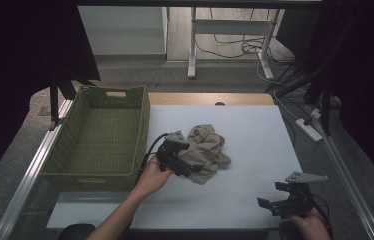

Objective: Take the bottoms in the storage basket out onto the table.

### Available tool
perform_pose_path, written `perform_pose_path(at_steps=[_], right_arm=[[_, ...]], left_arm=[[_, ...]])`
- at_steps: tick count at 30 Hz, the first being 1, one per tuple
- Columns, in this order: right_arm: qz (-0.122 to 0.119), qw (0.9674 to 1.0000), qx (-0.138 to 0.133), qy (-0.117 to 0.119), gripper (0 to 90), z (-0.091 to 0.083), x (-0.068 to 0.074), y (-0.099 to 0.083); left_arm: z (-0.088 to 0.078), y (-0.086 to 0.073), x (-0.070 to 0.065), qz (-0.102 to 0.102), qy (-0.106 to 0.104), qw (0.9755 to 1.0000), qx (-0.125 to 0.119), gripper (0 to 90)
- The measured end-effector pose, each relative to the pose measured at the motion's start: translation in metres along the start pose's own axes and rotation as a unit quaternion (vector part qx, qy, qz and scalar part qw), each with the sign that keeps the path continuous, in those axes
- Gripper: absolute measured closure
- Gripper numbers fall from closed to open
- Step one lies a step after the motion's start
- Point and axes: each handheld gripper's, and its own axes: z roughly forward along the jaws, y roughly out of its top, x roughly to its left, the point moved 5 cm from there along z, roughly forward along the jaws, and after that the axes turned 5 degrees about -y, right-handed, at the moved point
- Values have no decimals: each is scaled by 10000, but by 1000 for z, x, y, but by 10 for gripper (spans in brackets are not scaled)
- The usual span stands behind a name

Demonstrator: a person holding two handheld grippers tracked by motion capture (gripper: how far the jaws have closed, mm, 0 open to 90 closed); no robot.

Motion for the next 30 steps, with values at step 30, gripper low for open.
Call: perform_pose_path(at_steps=[30], right_arm=[[70,9999,-71,39,5,-2,-1,0]], left_arm=[[-22,-11,-22,-93,-2,9996,-282,0]])
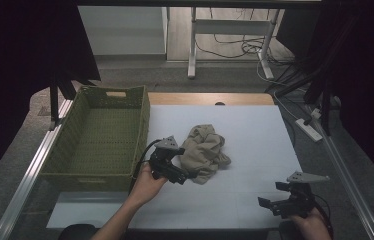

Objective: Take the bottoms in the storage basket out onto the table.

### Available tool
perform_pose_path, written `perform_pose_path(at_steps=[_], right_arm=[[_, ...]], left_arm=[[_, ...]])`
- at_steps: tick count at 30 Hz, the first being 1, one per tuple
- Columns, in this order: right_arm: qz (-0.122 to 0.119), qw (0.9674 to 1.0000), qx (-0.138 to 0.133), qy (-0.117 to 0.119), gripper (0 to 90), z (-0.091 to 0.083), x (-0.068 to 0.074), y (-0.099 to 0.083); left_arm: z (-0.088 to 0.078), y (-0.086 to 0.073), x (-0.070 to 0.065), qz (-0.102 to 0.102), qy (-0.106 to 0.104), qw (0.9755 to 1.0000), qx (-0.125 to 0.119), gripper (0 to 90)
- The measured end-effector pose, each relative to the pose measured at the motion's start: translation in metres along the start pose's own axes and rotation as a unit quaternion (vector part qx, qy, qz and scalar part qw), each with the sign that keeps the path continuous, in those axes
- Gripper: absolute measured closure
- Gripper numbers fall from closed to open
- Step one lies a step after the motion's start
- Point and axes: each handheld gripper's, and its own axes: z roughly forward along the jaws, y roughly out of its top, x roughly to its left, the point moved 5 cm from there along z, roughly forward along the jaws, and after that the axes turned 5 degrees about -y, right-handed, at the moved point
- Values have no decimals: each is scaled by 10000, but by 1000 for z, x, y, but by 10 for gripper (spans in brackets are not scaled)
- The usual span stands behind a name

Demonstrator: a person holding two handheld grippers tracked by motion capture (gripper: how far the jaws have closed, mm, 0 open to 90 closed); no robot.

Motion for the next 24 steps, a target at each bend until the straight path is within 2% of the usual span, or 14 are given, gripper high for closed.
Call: perform_pose_path(at_steps=[7,16,24], right_arm=[[-2,10000,2,10,5,0,0,0],[20,10000,-3,21,5,0,0,0],[21,10000,-6,22,5,0,0,0]], left_arm=[[-2,-7,-3,-30,-2,10000,28,0],[-6,-14,-9,-124,-234,9996,-20,0],[-12,-21,-12,-127,-166,9998,-35,0]])
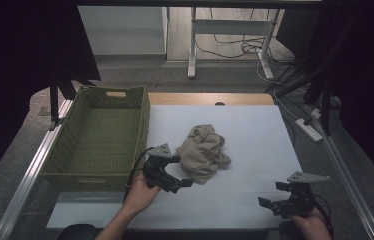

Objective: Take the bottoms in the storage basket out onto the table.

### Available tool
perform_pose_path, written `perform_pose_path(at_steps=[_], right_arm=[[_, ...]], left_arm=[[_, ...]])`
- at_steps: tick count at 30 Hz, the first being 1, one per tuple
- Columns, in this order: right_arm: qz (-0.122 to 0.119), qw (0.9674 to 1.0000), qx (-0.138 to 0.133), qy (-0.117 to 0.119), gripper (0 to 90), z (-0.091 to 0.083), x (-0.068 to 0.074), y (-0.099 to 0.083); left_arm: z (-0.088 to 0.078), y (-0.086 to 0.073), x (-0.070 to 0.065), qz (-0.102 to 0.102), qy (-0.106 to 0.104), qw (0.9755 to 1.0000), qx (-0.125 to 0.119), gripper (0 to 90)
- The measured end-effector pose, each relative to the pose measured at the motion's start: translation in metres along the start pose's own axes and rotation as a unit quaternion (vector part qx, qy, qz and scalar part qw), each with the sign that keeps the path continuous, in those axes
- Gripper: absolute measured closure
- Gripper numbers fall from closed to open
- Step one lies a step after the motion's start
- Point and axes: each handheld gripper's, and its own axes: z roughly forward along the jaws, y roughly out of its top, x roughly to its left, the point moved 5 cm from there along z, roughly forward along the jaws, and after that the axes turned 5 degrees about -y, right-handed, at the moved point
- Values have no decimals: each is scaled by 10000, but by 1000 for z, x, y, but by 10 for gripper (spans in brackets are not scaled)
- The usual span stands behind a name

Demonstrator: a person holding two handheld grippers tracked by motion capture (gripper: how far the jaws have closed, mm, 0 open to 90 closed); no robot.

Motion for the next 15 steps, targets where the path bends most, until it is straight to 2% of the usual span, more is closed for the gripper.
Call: perform_pose_path(at_steps=[15], right_arm=[[7,10000,-12,1,5,0,0,0]], left_arm=[[-9,-12,-11,66,82,9999,2,0]])
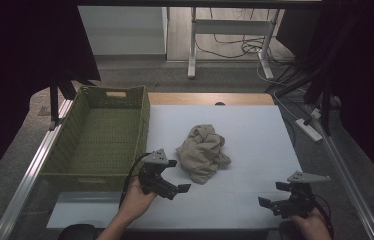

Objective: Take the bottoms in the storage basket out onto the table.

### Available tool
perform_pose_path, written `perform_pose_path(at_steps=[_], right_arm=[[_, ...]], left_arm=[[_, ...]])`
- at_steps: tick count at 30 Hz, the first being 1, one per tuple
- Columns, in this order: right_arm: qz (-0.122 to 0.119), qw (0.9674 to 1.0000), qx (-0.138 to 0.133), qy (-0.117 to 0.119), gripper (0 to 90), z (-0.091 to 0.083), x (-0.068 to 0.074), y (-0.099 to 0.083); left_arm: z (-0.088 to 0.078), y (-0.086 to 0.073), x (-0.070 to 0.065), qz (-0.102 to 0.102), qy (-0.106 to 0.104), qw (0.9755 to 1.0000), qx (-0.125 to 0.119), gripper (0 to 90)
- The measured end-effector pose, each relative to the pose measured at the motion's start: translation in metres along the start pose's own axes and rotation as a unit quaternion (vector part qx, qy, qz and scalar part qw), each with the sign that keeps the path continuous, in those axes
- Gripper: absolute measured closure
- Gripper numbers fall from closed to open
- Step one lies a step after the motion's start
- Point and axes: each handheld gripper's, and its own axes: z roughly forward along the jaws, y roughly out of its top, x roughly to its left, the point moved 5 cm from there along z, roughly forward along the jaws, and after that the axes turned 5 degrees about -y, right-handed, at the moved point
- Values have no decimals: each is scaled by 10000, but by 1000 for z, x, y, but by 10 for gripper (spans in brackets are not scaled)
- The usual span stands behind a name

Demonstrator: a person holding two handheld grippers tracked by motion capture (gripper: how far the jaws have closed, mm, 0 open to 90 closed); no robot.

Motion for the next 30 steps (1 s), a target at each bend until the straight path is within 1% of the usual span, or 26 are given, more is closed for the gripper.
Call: perform_pose_path(at_steps=[8,12,25,30], right_arm=[[-6,10000,8,-4,5,0,0,0],[-5,10000,13,-8,5,0,0,0],[-14,10000,25,-13,5,1,0,0],[-22,10000,31,-21,5,1,0,0]], left_arm=[[-7,-6,-5,-47,-24,10000,-45,0],[-11,-11,-7,-54,-18,10000,-24,0],[-24,-25,-12,-174,5,9998,-48,1],[-30,-32,-13,-199,55,9998,-15,1]])
